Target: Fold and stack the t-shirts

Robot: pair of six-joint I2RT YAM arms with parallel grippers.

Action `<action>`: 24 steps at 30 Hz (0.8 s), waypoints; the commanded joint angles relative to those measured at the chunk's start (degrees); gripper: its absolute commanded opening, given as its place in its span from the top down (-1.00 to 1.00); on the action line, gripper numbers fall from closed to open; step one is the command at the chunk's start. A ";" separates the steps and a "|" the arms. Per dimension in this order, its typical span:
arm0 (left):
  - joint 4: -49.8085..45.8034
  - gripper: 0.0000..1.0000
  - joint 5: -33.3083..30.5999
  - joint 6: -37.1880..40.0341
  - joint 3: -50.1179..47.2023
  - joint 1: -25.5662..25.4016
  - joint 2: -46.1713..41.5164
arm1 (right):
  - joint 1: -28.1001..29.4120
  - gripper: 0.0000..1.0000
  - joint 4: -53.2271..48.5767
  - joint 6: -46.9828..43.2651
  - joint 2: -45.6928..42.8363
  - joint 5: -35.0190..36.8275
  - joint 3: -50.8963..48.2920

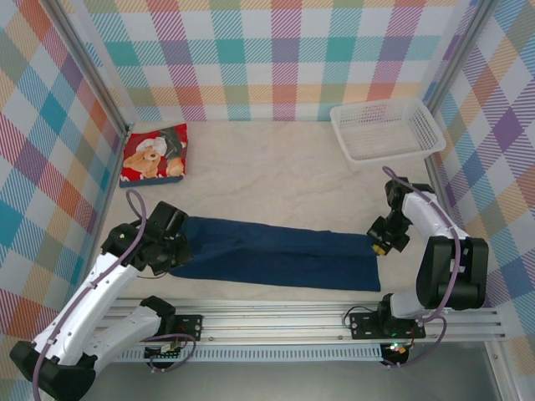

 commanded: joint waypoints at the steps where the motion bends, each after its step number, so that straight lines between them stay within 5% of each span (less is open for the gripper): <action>1: -1.82 1.00 0.40 0.78 -1.22 -0.96 0.08 | -0.08 1.00 -0.45 0.54 2.38 2.16 5.51; 8: 0.22 1.00 -0.49 0.47 0.43 -1.75 2.49 | -0.05 1.00 -0.32 -0.74 7.24 0.91 14.16; 24: -0.68 1.00 0.09 1.97 -3.29 -2.64 2.35 | -0.05 1.00 0.79 1.02 1.79 0.11 1.72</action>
